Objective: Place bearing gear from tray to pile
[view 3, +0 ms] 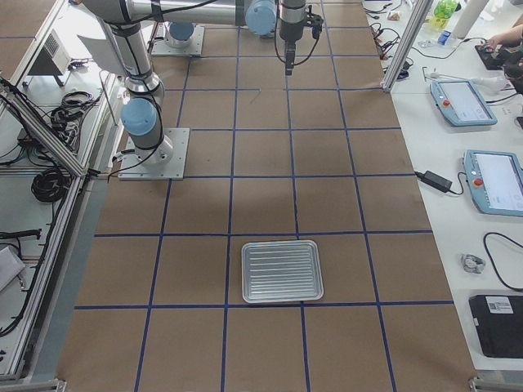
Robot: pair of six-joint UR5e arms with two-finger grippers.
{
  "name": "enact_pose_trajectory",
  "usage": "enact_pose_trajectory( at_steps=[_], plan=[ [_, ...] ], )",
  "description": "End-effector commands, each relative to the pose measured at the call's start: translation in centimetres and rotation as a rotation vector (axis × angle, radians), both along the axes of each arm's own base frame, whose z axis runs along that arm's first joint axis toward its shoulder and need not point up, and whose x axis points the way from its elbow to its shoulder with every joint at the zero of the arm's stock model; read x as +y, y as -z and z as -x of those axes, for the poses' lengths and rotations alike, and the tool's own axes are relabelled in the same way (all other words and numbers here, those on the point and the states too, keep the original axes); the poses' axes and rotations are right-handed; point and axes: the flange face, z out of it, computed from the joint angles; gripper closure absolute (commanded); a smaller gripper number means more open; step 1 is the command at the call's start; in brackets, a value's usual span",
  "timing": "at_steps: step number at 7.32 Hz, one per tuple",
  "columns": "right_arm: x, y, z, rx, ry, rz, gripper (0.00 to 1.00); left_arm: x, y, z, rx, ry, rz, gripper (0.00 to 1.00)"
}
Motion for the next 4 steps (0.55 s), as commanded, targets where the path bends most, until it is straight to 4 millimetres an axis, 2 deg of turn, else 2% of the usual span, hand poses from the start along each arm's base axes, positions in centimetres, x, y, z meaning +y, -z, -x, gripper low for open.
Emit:
enact_pose_trajectory(
  at_steps=[1,3,4],
  plan=[
    [0.1,0.0,0.0,0.001,-0.004,0.000,0.00,-0.1,-1.0,0.0,-0.011,0.004,0.014,0.00],
    [0.1,0.2,0.0,-0.001,-0.004,-0.005,0.00,-0.4,-3.2,1.2,-0.022,-0.008,0.056,0.00],
    [0.1,0.2,0.1,-0.001,-0.002,-0.003,0.00,-0.8,-5.5,1.6,-0.018,-0.014,0.053,0.00]
  ],
)
